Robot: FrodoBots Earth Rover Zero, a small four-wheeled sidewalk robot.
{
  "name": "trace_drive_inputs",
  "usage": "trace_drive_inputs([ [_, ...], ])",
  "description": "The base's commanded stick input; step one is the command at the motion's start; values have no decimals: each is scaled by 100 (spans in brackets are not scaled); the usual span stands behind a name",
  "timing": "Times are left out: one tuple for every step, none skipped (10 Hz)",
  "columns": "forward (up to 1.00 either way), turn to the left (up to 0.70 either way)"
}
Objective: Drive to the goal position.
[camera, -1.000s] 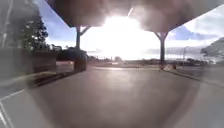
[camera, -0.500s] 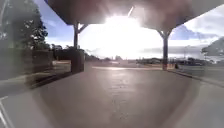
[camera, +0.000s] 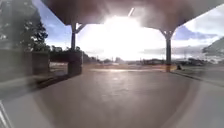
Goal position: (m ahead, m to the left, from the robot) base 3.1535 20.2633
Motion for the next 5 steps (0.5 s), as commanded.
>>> trace_drive_inputs([
  [70,0],
  [70,0],
  [70,0],
  [70,0],
  [70,0],
])
